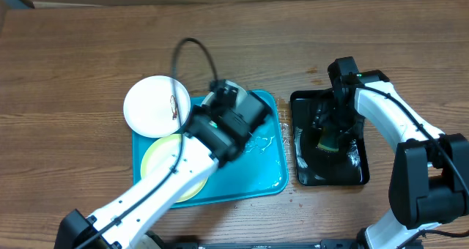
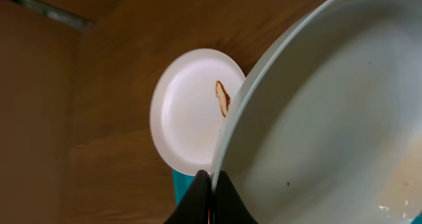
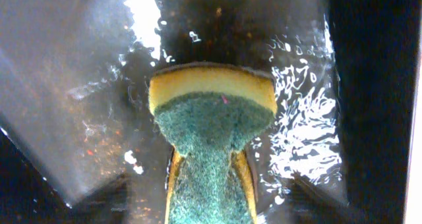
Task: Clean dirty plates on tray and stack at the side
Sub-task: 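Return the sponge with the right gripper to the black tray, then lift the cleaned white plate with the left gripper and carry it left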
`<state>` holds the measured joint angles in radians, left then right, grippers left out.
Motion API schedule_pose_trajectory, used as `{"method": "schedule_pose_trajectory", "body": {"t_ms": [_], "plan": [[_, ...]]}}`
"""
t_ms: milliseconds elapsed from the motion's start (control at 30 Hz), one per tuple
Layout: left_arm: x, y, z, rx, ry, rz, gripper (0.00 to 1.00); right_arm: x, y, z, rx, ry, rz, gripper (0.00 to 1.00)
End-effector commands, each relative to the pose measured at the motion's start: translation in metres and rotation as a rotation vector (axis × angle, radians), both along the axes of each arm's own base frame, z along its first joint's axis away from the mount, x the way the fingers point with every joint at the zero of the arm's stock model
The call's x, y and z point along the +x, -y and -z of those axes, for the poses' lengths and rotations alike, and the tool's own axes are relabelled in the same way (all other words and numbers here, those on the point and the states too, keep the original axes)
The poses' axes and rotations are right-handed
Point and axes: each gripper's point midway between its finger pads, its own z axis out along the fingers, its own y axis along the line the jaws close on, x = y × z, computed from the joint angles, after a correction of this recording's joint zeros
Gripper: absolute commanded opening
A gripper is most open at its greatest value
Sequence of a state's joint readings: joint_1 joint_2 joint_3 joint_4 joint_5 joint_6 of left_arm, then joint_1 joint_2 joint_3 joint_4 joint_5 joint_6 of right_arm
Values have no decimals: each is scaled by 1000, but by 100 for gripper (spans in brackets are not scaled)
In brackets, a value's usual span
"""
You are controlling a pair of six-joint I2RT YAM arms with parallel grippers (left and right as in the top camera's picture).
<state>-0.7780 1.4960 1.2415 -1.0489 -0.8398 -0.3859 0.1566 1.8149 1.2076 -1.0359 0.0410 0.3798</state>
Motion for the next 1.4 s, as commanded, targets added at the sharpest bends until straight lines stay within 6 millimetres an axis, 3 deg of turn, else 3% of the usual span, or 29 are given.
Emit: {"method": "schedule_pose_trajectory", "body": {"t_ms": [0,167,567,767,1167,1267,1367], "plan": [[-3,4,-58,162,286,-7,4,0,2,-6,-8,19,6,100],[-16,23,-81,256,397,66,4,-1,2,-6,-8,17,7,100],[-19,28,-79,205,406,63,4,32,-3,-9,13,148,7,100],[-19,26,-91,218,459,50,4,44,-5,-11,21,201,8,100],[-15,41,-50,-74,305,12,4,44,-5,-11,21,201,8,100],[-7,45,-23,-271,143,-29,4,44,-5,-11,21,201,8,100],[2,38,-16,-427,35,-86,4,44,-5,-11,21,201,8,100]]}}
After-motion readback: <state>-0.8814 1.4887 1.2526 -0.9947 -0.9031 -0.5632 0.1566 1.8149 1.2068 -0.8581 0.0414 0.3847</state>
